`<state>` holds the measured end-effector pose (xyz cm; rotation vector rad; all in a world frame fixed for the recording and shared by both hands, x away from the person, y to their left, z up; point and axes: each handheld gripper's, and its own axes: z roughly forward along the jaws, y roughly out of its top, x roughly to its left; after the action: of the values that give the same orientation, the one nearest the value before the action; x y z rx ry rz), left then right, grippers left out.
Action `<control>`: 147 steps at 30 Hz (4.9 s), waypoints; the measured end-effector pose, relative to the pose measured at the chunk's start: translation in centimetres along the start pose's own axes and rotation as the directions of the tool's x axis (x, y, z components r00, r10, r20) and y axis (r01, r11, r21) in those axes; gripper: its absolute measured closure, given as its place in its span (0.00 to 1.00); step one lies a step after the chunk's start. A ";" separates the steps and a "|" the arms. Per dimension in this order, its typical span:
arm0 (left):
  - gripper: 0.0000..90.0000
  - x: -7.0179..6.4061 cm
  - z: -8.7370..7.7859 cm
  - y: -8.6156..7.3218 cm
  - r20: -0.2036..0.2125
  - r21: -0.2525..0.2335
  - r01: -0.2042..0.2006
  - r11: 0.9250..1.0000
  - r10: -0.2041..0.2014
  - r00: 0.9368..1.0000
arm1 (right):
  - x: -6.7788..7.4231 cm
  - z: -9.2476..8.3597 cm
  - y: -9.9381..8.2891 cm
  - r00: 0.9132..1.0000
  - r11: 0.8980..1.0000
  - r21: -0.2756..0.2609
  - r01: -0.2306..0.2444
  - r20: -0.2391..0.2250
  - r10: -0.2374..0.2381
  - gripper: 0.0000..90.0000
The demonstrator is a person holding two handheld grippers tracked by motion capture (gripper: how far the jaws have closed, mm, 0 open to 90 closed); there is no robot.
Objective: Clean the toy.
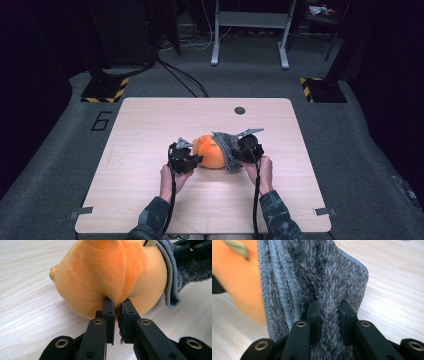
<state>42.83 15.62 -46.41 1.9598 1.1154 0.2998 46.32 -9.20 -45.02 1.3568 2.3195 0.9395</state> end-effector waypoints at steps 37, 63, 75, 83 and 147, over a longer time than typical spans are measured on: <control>0.91 0.1 0.0 -0.1 -0.006 -0.004 -0.017 1.000 0.017 1.000 | 2.0 -1.2 1.0 0.999 0.998 -0.051 0.049 -0.022 -0.050 0.83; 0.67 -0.8 1.5 -0.5 -0.141 0.066 -0.186 0.980 0.194 0.971 | 1.0 -0.8 1.5 1.000 0.999 -0.039 0.024 -0.009 -0.024 0.83; 0.94 -0.3 1.4 -0.5 -0.065 0.053 -0.113 0.992 0.116 0.991 | 0.6 -1.4 1.2 1.000 0.997 -0.081 -0.011 -0.017 0.010 0.82; 0.94 -0.9 0.1 0.4 0.003 0.038 -0.058 0.998 0.058 0.998 | 0.3 -2.7 1.1 1.000 0.993 -0.117 -0.005 -0.002 0.005 0.82; 0.93 -0.3 0.4 0.5 0.000 -0.002 0.051 0.999 -0.051 0.999 | 0.1 -3.1 1.6 1.000 0.997 -0.083 0.000 0.000 0.000 0.82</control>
<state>43.12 15.08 -46.23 1.9266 1.1628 0.2735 45.68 -9.75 -41.68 1.3235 2.2547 1.0237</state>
